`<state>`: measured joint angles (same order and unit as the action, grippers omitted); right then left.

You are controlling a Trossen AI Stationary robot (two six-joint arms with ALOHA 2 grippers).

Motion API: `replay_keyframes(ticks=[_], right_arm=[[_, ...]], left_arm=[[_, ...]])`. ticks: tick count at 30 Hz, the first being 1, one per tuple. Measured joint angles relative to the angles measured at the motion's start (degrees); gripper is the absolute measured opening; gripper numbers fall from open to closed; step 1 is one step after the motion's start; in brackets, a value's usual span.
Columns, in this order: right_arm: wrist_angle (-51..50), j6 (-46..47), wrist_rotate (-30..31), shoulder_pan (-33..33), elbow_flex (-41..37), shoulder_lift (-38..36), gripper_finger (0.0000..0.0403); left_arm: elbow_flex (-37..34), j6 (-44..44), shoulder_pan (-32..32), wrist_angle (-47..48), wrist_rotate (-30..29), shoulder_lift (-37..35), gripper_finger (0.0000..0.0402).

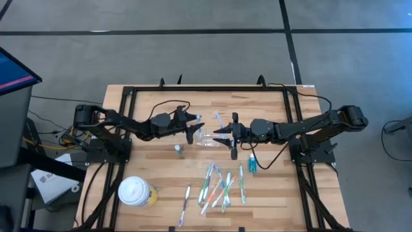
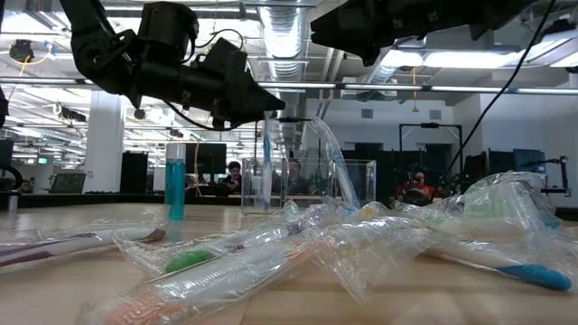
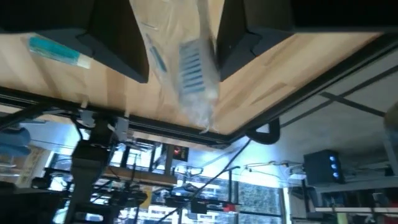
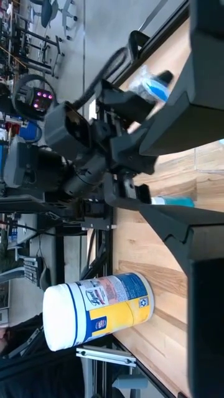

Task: Pick & Place toothbrushing station
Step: Put the blue toothbrush into the transparent organizer, then put the violet toothbrush into the transparent organizer

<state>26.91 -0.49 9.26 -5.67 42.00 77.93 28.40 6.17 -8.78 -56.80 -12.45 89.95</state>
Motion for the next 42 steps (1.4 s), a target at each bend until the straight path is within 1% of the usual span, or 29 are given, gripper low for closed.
replay_keyframes(ticks=[6,14,25,28,31,35,42], right_arm=[[-1.43,0.03,0.00,0.02,0.00,0.00,0.0128],[-1.22,0.04,-0.01,0.02,0.00,0.00,0.0129],[-1.24,0.04,0.00,0.02,0.00,0.00,0.0127],[-1.23,0.04,-0.01,0.02,0.00,0.00,0.0128],[-1.24,0.04,-0.01,0.02,0.00,0.00,0.0129],[-1.22,0.04,0.00,0.04,0.00,0.00,0.0128],[-1.22,0.04,-0.02,0.02,0.00,0.00,0.0128]], left_arm=[[-0.02,-0.09,-0.09,4.48,-0.05,-4.87,0.0203],[-0.18,-0.09,-0.09,17.85,-0.03,-12.33,0.0205],[-5.12,-0.13,-0.09,18.50,0.01,-23.70,0.0205],[-6.51,0.01,0.85,18.56,0.37,-26.38,0.0205],[-7.10,0.03,2.96,18.68,2.59,-27.83,0.0205],[-7.08,-1.31,8.52,18.61,3.47,-28.57,0.0205],[-7.10,-9.79,19.87,19.19,0.22,-27.60,0.0200]])
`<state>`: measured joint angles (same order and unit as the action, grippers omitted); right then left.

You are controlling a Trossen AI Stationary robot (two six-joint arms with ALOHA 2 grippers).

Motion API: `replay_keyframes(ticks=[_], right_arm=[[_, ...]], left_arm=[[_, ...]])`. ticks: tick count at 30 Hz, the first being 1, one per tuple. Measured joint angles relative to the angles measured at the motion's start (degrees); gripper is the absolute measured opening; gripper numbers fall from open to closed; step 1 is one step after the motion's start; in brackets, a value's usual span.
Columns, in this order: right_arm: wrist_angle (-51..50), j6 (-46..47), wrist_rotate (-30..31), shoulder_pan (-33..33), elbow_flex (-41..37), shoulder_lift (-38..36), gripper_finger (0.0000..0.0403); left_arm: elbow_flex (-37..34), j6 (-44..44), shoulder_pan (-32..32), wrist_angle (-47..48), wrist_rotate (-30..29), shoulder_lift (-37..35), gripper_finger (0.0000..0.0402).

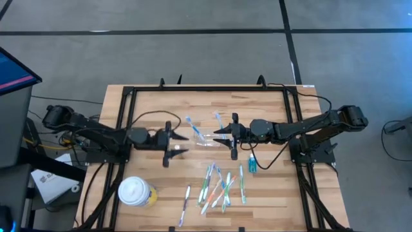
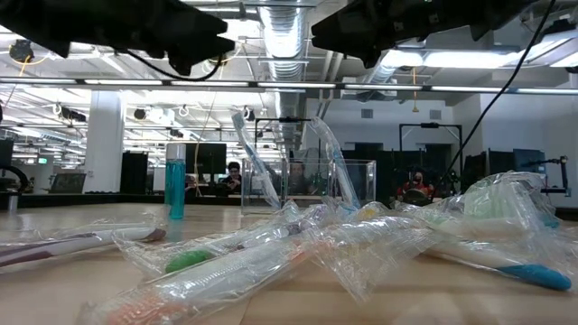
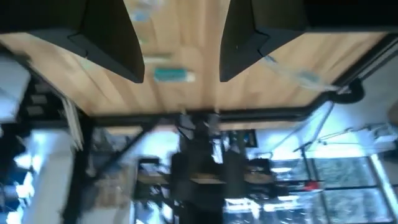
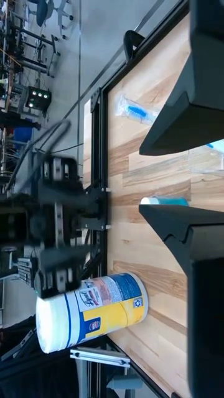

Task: Pick & Place toothbrushing station
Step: Put the violet toothbrush into the transparent organizer

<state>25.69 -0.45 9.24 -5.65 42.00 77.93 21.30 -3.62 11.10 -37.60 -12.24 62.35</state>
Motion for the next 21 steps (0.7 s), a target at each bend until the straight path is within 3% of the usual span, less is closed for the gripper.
replay_keyframes(ticks=[11,21], right_arm=[[-0.42,0.00,0.00,0.00,0.00,0.00,0.0127],[-2.22,0.46,-0.19,-0.02,0.00,0.00,0.0127]], left_arm=[[3.49,-4.09,13.02,1.22,-4.29,9.82,0.0167],[15.90,-3.95,16.51,21.16,-5.81,18.91,0.0165]])
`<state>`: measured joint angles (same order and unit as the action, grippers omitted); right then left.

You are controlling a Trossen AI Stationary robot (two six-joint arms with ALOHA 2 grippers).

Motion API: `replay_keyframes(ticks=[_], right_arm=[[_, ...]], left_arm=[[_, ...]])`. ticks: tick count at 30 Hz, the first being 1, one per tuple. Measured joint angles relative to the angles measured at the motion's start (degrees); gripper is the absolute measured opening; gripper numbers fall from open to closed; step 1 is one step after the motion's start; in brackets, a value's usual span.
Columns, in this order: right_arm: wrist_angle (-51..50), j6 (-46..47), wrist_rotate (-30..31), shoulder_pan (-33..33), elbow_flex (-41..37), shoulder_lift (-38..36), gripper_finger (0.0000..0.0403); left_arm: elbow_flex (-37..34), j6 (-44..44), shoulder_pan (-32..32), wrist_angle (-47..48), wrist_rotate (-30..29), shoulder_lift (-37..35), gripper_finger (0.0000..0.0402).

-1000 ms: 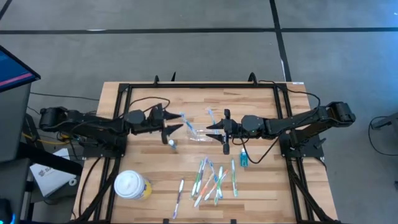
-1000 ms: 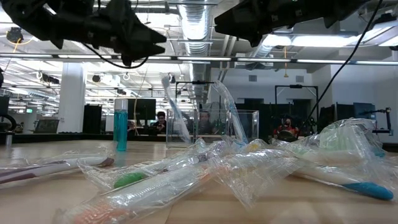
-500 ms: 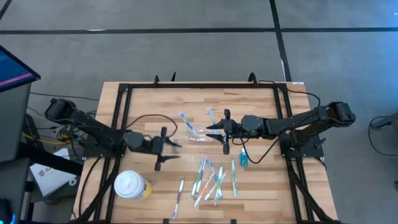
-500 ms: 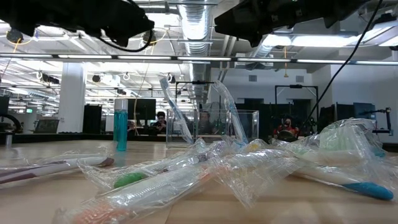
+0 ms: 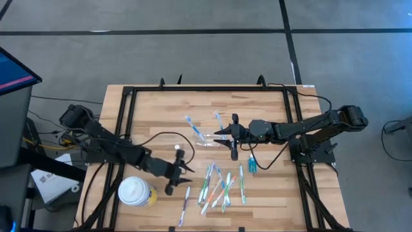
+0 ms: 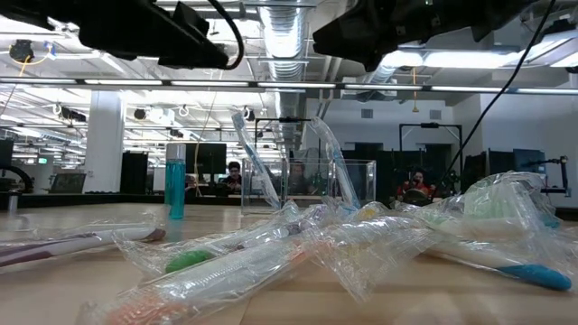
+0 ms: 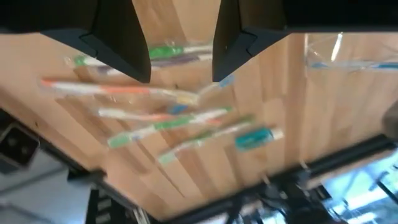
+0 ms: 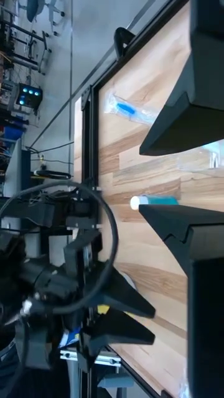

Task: Pick & Place toothbrushing station
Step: Put the violet toothbrush into the transparent organizer

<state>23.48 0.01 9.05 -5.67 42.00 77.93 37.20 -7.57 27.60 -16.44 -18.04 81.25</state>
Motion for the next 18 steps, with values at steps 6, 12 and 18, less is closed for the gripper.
replay_keyframes(ticks=[6,12,18], right_arm=[[-0.84,0.01,-0.02,0.00,0.00,0.00,0.0129],[-0.96,0.00,-0.02,0.00,0.00,0.00,0.0128],[-1.25,0.00,-0.02,0.00,0.00,0.00,0.0128]], left_arm=[[7.58,-0.17,1.97,10.55,0.00,3.73,0.0156],[14.79,-4.22,3.78,18.13,1.61,8.84,0.0152],[20.52,-9.93,4.23,22.19,4.64,15.17,0.0151]])
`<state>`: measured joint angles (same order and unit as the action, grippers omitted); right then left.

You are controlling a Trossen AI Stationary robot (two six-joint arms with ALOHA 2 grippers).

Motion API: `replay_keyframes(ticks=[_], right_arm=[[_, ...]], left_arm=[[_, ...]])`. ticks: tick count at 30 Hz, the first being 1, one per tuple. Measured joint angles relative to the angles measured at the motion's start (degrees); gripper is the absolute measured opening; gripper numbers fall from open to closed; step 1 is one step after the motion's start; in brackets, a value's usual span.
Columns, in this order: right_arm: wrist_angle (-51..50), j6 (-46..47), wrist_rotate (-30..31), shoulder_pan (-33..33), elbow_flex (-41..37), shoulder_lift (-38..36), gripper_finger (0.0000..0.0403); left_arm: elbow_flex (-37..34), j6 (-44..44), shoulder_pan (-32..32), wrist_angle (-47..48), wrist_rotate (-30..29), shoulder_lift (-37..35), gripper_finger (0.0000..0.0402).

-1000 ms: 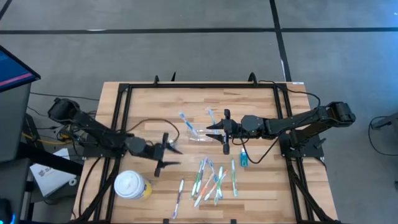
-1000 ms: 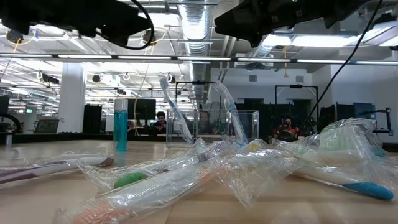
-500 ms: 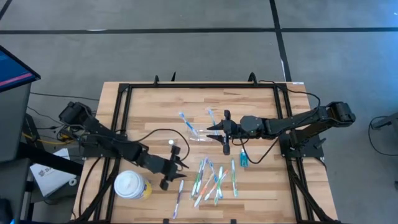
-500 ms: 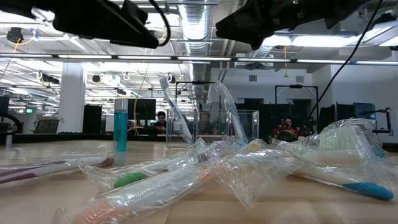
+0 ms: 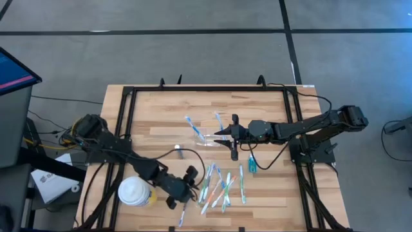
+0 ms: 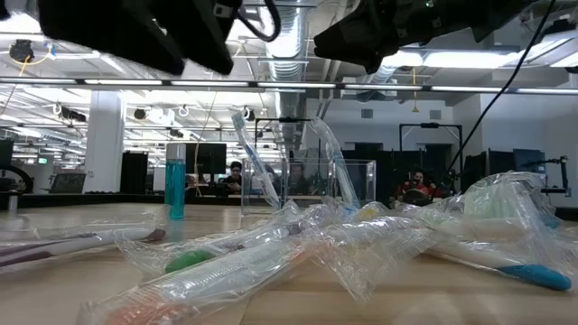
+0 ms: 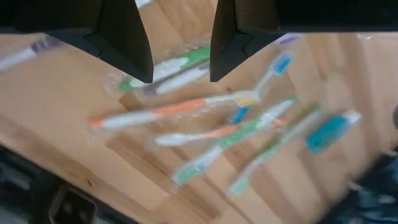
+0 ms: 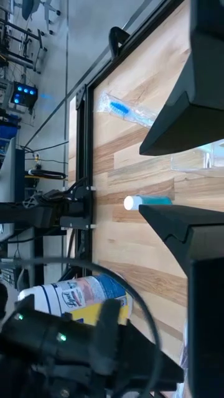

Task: Pick & Place toothbrushing station
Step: Put the violet toothbrush into the transparent organizer

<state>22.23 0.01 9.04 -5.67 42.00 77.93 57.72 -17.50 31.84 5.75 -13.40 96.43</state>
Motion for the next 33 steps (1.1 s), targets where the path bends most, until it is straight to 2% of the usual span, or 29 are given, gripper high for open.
replay_keyframes(ticks=[2,7,10,14,18,22,33], right_arm=[[-0.15,0.00,0.00,0.00,0.00,0.00,0.0128],[-0.88,0.00,0.00,0.00,0.00,0.00,0.0128],[-1.30,0.00,0.00,-0.15,0.00,0.00,0.0128],[-1.81,0.00,-0.01,-0.37,0.00,0.00,0.0129],[-1.87,0.00,-0.02,-0.37,0.00,0.00,0.0129],[-1.80,0.00,-0.02,-0.36,0.00,0.00,0.0129],[-1.77,0.02,-0.02,-0.72,0.00,0.00,0.0128]], left_arm=[[2.34,2.82,-0.36,2.15,0.23,2.15,0.0151],[5.24,16.74,-2.25,4.93,2.32,4.34,0.0151],[5.36,22.97,-3.18,5.98,6.24,4.27,0.0151],[5.39,24.77,-2.89,10.45,11.73,3.51,0.0151],[5.35,37.54,-3.84,10.93,16.95,3.35,0.0151],[5.35,50.03,-5.11,11.52,16.84,3.32,0.0151],[2.64,68.03,-5.20,12.89,16.27,3.32,0.0151]])
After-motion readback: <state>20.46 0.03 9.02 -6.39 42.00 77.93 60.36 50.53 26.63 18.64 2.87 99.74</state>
